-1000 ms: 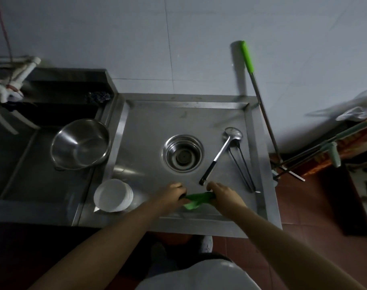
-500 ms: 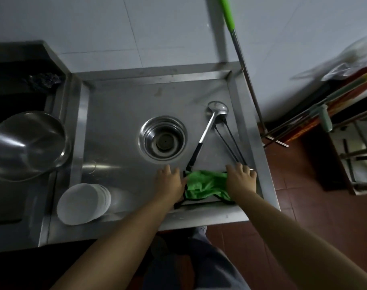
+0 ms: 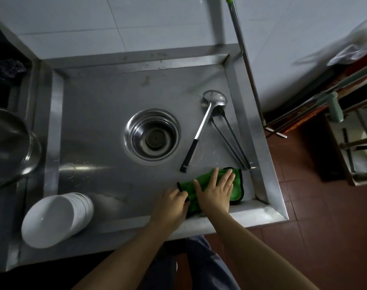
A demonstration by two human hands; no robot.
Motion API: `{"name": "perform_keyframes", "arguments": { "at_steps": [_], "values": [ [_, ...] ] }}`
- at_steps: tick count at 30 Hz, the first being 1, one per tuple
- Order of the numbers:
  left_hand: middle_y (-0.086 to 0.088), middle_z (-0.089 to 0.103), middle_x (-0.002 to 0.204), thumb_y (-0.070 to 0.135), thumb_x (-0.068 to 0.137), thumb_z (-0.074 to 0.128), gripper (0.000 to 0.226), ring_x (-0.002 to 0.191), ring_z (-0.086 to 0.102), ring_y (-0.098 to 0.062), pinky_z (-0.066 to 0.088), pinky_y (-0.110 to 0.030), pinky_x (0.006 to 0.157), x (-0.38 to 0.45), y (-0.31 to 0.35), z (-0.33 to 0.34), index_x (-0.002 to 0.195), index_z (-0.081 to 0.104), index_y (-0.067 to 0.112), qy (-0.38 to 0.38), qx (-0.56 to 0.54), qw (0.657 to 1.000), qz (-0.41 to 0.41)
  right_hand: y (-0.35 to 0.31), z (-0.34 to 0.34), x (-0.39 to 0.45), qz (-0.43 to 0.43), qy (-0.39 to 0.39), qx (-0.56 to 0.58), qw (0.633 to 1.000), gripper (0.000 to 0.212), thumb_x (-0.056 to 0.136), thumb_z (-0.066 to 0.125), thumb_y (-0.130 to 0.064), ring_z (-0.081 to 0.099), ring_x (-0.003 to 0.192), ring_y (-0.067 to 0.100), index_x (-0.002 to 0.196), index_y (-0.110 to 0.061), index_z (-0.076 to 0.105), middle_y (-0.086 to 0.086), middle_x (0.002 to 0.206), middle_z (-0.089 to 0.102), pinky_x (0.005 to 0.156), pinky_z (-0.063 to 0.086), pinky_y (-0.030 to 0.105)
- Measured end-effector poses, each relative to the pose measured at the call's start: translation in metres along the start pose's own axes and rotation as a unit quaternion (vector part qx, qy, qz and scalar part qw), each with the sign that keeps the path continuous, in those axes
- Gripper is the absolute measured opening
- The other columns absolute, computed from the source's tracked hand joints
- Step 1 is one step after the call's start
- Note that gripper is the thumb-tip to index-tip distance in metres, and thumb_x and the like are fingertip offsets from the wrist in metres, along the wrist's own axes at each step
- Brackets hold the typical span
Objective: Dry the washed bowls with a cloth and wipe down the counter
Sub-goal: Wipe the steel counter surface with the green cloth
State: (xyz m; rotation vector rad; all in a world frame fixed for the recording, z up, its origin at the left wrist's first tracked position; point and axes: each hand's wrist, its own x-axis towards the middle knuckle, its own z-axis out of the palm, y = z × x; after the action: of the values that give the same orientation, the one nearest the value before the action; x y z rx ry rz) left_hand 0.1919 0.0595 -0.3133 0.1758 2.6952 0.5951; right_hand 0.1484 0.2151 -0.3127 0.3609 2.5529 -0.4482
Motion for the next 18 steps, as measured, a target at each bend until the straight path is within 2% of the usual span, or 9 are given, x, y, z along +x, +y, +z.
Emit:
{"name": "perform_keyframes", "arguments": {
  "at_steps": [3,6,10,13,16,18],
  "values": [
    [-0.001,0.063,0.111,0.042,0.095,0.043,0.034,0.100,0.058,-0.024,0.053,-0.042,0.081,-0.016,0.001,-0.003,0.115,0.063,0.022,0.093,0.033,0.995,0.000,0.017,0.002,0.008,-0.053,0.019,-0.061,0.997,0.100,0.091,0.017,-0.080,-0.035,0.145,0.031,0.153,-0.015,-0.025,0.018,0.157,-0.036,0.122,-0.012,0.045],
    [-0.002,0.065,0.107,0.039,0.096,0.046,0.031,0.095,0.060,-0.026,0.053,-0.042,0.076,-0.024,-0.004,0.002,0.106,0.067,0.019,0.160,0.062,0.985,0.019,0.040,-0.010,0.019,-0.086,0.020,-0.075,0.993,0.096,0.095,0.018,-0.074,-0.034,0.146,0.026,0.153,-0.011,-0.025,0.013,0.158,-0.036,0.122,-0.013,0.041],
    [-0.003,0.064,0.106,0.034,0.098,0.049,0.025,0.090,0.060,-0.027,0.053,-0.040,0.075,-0.034,-0.009,0.006,0.104,0.067,0.017,0.178,0.088,0.979,0.040,0.059,-0.021,0.025,-0.091,0.013,-0.103,0.990,0.087,0.100,0.027,-0.058,-0.032,0.146,0.025,0.155,-0.009,-0.021,0.012,0.160,-0.031,0.123,-0.010,0.041],
    [-0.003,0.064,0.116,0.035,0.099,0.050,0.029,0.099,0.060,-0.027,0.052,-0.038,0.082,-0.052,-0.018,0.012,0.115,0.068,0.018,0.171,0.086,0.981,0.031,0.049,-0.014,0.022,-0.063,0.015,-0.083,0.994,0.086,0.100,0.034,-0.047,-0.033,0.146,0.028,0.156,-0.006,-0.017,0.016,0.159,-0.032,0.123,-0.011,0.043],
    [-0.002,0.061,0.130,0.038,0.100,0.046,0.036,0.112,0.058,-0.026,0.050,-0.038,0.091,-0.074,-0.030,0.017,0.126,0.064,0.021,0.146,0.090,0.985,-0.003,0.025,0.005,0.009,-0.056,0.026,-0.069,0.996,0.088,0.100,0.027,-0.059,-0.033,0.146,0.028,0.154,-0.007,-0.019,0.016,0.158,-0.033,0.121,-0.017,0.041],
    [-0.004,0.061,0.132,0.038,0.099,0.045,0.038,0.115,0.057,-0.029,0.051,-0.042,0.092,-0.090,-0.036,0.016,0.128,0.064,0.021,0.156,0.089,0.983,-0.024,0.014,0.022,-0.004,-0.058,0.030,-0.077,0.995,0.091,0.098,0.020,-0.067,-0.031,0.147,0.029,0.153,-0.006,-0.021,0.017,0.158,-0.032,0.121,-0.017,0.041]
  ]
}}
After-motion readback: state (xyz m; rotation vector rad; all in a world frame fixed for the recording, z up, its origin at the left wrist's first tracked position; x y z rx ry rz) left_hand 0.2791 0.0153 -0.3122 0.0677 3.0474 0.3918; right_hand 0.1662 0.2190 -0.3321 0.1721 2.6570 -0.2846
